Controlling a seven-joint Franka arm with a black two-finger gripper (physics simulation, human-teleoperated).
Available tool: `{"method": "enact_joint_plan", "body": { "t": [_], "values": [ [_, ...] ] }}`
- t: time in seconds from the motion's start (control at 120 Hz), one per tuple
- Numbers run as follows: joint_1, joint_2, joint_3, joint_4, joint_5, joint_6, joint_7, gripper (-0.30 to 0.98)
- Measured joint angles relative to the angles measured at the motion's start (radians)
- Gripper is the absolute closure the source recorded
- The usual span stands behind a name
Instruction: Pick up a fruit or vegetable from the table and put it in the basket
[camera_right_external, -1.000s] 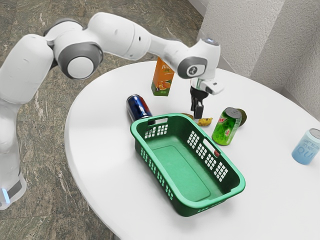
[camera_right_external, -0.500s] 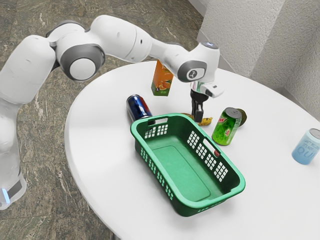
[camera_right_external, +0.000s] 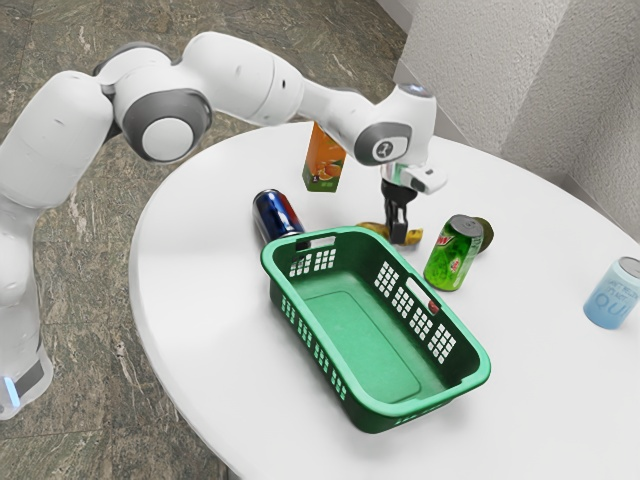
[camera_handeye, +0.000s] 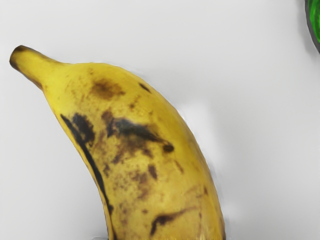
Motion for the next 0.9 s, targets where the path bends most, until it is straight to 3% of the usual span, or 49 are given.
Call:
{"method": "enact_joint_plan", "body": {
  "t": [0.083,0.292,0.475,0.625,0.9],
  "values": [
    [0.0,-0.009,0.0,0.0,0.0,0.006,-0.001,0.49],
    [-0.013,-0.142,0.0,-0.02,0.002,0.013,-0.012,0.52],
    [-0.037,-0.542,0.009,-0.352,0.012,0.013,-0.067,0.53],
    [-0.129,-0.738,0.008,-0.479,0.007,0.009,-0.128,0.53],
    [-0.231,-0.783,-0.078,-0.53,-0.027,0.009,-0.251,0.54]
  ]
}}
